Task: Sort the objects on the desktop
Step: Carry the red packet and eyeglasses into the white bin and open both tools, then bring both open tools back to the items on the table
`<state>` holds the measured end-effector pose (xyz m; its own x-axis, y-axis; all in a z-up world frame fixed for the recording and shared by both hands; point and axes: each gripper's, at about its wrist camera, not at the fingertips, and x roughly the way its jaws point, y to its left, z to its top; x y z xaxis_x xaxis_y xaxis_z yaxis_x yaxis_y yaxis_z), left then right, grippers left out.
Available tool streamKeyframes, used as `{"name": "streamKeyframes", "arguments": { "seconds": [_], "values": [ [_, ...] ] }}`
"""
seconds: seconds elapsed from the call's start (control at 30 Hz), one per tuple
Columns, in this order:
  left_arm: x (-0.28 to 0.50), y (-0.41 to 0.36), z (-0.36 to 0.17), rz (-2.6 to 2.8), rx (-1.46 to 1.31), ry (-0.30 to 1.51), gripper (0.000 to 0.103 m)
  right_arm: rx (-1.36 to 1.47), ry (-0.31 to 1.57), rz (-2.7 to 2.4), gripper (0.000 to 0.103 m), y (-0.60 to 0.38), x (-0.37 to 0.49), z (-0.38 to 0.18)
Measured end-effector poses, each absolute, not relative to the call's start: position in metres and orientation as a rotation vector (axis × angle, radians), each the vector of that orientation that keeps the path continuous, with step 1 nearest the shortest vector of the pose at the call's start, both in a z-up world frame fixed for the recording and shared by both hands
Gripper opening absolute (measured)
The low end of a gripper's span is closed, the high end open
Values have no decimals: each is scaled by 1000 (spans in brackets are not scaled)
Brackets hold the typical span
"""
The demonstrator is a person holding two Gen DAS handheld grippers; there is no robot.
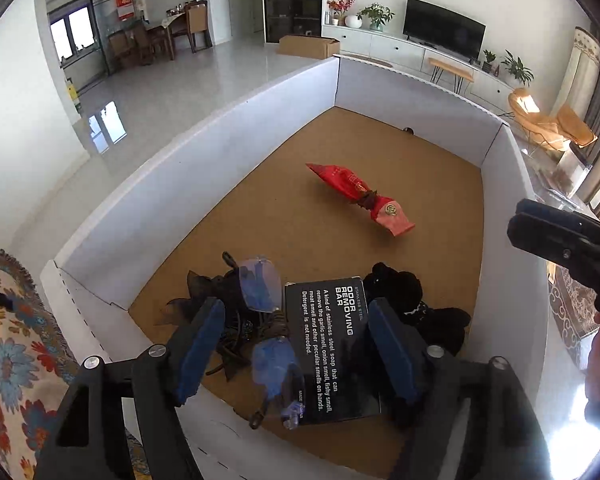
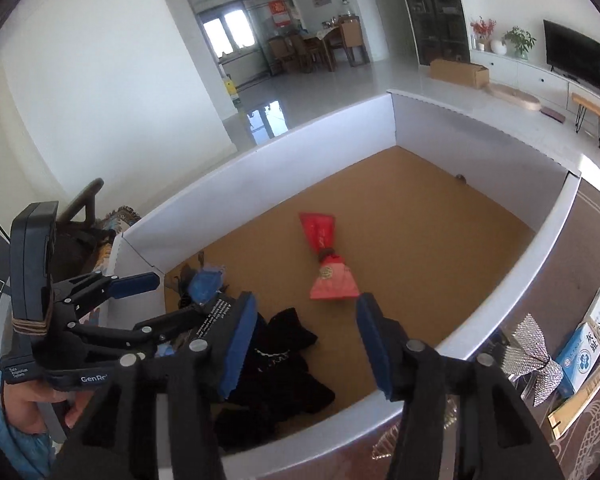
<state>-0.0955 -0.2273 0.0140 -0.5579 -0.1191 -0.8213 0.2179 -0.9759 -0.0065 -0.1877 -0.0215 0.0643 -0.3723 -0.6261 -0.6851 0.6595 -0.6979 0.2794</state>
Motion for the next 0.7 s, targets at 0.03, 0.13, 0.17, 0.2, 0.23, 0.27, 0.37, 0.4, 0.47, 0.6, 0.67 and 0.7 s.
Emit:
{"name": "streamKeyframes", "arguments": {
  "seconds": [0.03,0.13,0.17,0.2,0.23,0.27,0.37,0.4,0.47,0.6,0.67,0.7],
  "values": [
    [-91,-225,16,-2625,1348,165,74,993,36,-2130,69,-6,-182,69],
    [-77,-205,25,-2670,1304,152,74,907,3,-2216,83,55,-162,76],
    [-71,-196,27,-2693,1295,141,74,892,-2,-2251,87,76,-155,74],
    [-66,-184,29,-2720,1287,128,74,888,0,-2291,89,99,-146,71],
    [-61,-169,32,-2753,1276,110,74,896,5,-2328,89,121,-139,64],
    [-55,-155,37,-2793,1265,88,74,923,12,-2363,89,144,-134,56],
    [-43,-102,40,-2905,1259,-25,76,1077,13,-2425,89,204,-117,26],
    [-42,-83,39,-2934,1267,-80,78,1123,0,-2436,89,222,-111,16],
    [-43,-44,30,-2956,1289,-219,85,1181,-30,-2447,89,248,-97,2],
    [-63,15,1,-2898,1300,-456,85,1193,-63,-2466,89,279,-67,-11],
    [-79,33,-15,-2845,1304,-493,85,1163,-77,-2478,89,283,-56,-12],
    [-88,40,-23,-2807,1292,-517,85,1145,-87,-2483,89,284,-54,-13]
  ]
}}
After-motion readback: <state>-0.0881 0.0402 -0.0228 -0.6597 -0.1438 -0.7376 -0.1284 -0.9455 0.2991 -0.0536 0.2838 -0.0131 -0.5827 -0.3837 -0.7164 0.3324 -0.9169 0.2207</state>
